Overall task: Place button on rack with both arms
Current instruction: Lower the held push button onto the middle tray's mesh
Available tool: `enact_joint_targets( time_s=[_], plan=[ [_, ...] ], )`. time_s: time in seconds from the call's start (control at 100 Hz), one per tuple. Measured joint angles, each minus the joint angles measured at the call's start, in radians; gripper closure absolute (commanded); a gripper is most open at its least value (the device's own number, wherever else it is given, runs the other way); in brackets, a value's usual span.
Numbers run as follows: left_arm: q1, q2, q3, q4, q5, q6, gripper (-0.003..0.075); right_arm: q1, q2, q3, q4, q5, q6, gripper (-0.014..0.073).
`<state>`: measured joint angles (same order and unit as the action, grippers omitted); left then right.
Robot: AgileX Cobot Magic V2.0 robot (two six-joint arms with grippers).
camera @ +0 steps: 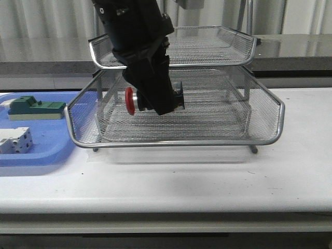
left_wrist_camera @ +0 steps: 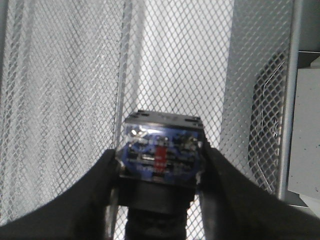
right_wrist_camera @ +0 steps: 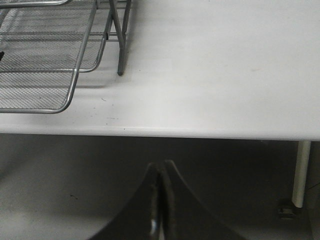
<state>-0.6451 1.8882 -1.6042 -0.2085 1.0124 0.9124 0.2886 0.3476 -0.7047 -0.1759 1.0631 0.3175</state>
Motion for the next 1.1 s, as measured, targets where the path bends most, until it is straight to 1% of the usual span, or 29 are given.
enact_joint_targets(
  time_s=[0.05,0.1,0.19,0.42,0.64,0.97,1.1],
  plan=[
    [0.000,0.000,0.000,0.000,-0.002,0.000,0.0465,0.000,0.000,0.000,0.000,0.000,0.000,0.0663],
    [0.000,0.000,0.000,0.000,-0.002,0.000,0.0408,0.000,0.000,0.000,0.000,0.000,0.000,0.0663],
    [0.000,0.000,0.000,0.002,-0.002,0.000,0.0352,0.000,0.000,0.000,0.000,0.000,0.000,0.0663],
    [0.000,0.000,0.000,0.002,-0.004,0.000,0.0343,0.000,0.000,0.000,0.000,0.000,0.000,0.0663],
    [0.000,0.000,0.000,0.002,-0.005,0.000,0.0265,0.000,0.000,0.000,0.000,0.000,0.000,0.0663],
    [0.000,-0.004,0.000,0.002,-0.005,0.000,0.0263,0.000,0.000,0.000,0.000,0.000,0.000,0.0663],
    [0.000,-0.050,-0.006,0.002,-0.003,-0.011,0.0263,0.000,0.000,0.000,0.000,0.000,0.000,0.0663]
  ],
)
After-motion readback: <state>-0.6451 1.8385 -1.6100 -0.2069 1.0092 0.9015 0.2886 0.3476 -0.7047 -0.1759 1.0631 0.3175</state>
